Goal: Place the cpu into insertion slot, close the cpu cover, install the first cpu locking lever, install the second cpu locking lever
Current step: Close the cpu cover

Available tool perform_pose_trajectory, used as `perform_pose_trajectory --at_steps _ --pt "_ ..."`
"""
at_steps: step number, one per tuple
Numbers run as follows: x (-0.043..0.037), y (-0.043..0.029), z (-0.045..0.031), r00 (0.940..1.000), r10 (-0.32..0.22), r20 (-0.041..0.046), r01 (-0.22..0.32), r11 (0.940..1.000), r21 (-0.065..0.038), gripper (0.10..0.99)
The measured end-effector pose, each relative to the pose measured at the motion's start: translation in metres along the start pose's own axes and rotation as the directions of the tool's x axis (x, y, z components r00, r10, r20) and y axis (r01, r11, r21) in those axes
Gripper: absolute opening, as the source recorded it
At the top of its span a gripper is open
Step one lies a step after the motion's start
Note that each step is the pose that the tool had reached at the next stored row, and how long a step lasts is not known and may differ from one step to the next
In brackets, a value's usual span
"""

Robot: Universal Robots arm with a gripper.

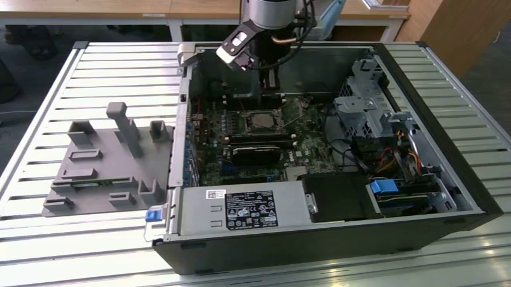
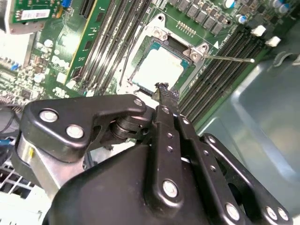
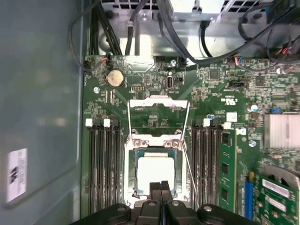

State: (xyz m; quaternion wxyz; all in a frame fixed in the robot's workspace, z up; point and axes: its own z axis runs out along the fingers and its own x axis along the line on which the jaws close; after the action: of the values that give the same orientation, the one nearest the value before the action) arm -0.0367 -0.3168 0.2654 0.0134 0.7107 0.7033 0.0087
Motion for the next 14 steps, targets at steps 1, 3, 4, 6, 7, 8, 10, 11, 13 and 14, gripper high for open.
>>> perform_pose_trajectory --at_steps 1,3,4,6,7,8,10,11,13,14 --pt "0.0 0.0001 -0.0039 1.0 0.0 0.0001 0.0 1.0 0.0 0.106" --pt "-0.0001 0.0003 -0.0106 1.0 0.0 0.0001 0.0 1.0 0.0 0.106" --pt "-0.0001 0.0004 -0.0129 1.0 0.0 -0.0001 0.0 1.0 0.0 0.106" --pt "-0.0005 0.0005 -0.0136 1.0 0.0 -0.0002 0.0 1.0 0.0 0.106" --pt "-0.0013 0.0005 -0.0136 1.0 0.0 -0.0002 0.0 1.0 0.0 0.106" --pt "-0.0025 0.0005 -0.0136 1.0 0.0 -0.0001 0.0 1.0 0.0 0.106" --pt "-0.0052 0.0005 -0.0136 1.0 0.0 -0.0001 0.0 1.0 0.0 0.106" --pt "-0.0066 0.0005 -0.0136 1.0 0.0 0.0 0.0 1.0 0.0 0.106" --pt "-0.0087 0.0007 -0.0136 1.0 0.001 0.0 -0.001 1.0 0.0 0.106" --pt "-0.0089 0.0015 -0.0135 1.0 0.001 -0.0001 -0.001 1.0 0.001 0.106"
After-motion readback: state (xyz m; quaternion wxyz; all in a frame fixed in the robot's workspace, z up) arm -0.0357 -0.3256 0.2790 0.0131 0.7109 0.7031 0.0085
